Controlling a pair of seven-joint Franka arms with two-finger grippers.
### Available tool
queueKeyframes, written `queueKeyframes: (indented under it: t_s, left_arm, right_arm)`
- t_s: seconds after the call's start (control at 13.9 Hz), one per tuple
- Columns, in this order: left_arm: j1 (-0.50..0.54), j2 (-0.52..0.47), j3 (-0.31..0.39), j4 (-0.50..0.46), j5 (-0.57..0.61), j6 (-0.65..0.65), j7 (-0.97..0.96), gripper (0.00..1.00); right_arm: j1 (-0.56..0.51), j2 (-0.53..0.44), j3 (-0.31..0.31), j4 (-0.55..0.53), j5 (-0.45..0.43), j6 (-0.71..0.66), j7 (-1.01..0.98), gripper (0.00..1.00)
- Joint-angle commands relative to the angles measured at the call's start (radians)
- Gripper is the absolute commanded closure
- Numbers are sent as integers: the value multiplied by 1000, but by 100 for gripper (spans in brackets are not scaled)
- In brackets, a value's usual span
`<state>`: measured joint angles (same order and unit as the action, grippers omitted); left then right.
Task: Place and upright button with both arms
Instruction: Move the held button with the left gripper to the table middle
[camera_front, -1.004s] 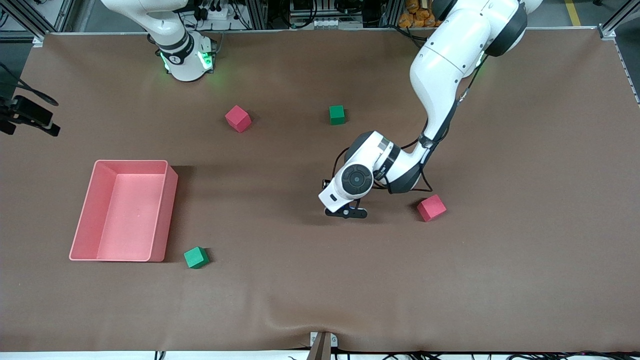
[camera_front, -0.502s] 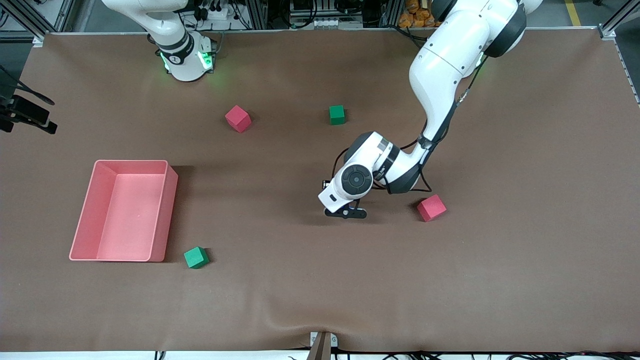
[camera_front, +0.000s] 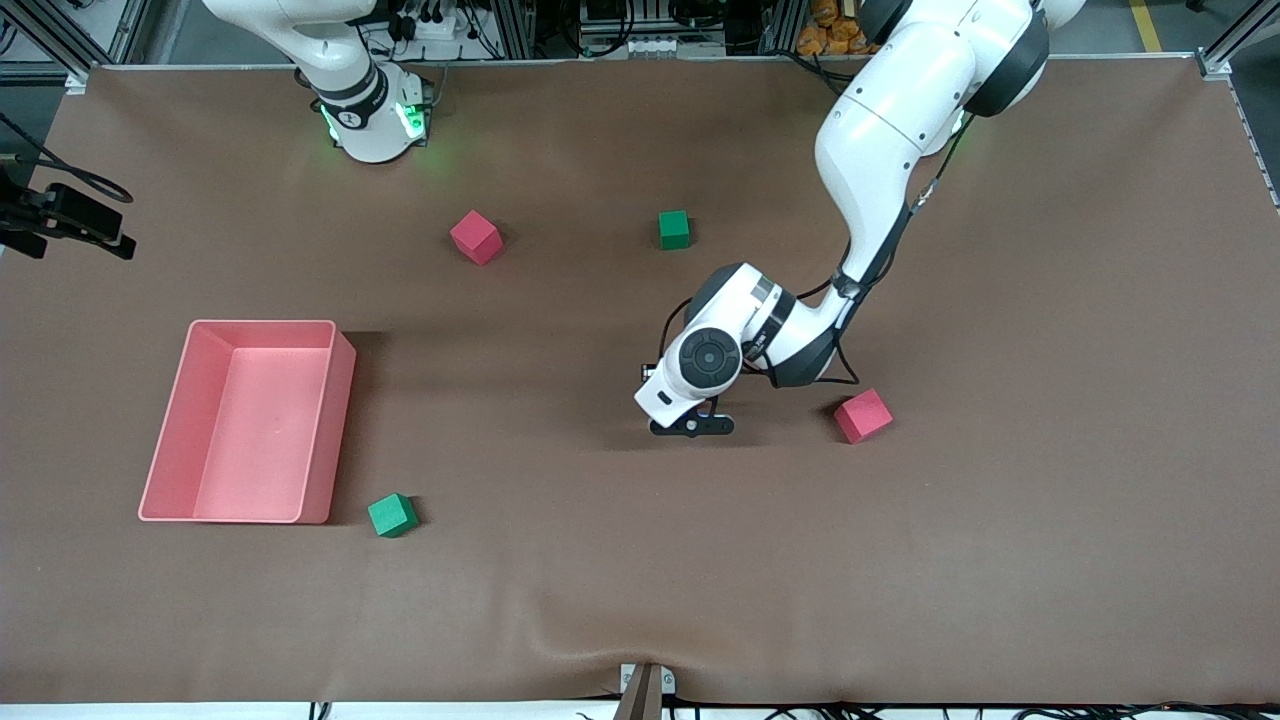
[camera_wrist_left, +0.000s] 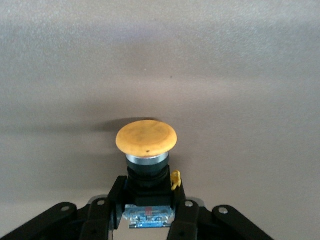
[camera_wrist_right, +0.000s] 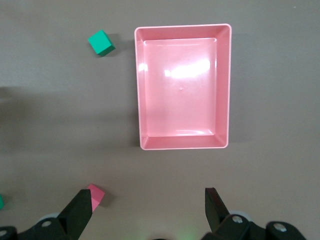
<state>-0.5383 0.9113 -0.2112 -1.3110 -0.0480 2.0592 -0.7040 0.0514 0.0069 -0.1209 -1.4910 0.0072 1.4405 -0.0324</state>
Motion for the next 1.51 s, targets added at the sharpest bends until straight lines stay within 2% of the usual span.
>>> queueKeyframes:
  t_s: [0.0, 0.22, 0.43, 0.57, 0.72, 0.93, 1.43]
  left_arm:
    - [-92, -40, 59, 9, -6, 24, -142, 100]
    - [-221, -52, 140, 9, 45, 90, -285, 100]
    - [-412, -51, 286, 9, 152, 153, -495, 100]
    - [-524, -49, 364, 9, 215, 159, -567, 100]
    - [-629, -42, 429, 6, 336, 159, -699, 100]
    - [-686, -26, 431, -4, 625, 159, -963, 100]
    - [-756, 76, 429, -23, 1129, 156, -1394, 100]
  right_arm:
    - [7, -8, 3, 9, -53, -14, -12, 0]
    - [5, -8, 3, 8, -52, -15, -7, 0]
    - [4, -8, 3, 8, -39, -14, -7, 0]
    - [4, -8, 3, 6, -29, -14, -6, 0]
    - [4, -8, 3, 8, -20, -14, -7, 0]
    - [5, -8, 3, 8, -18, -11, -7, 0]
    - [1, -8, 3, 8, -18, -11, -9, 0]
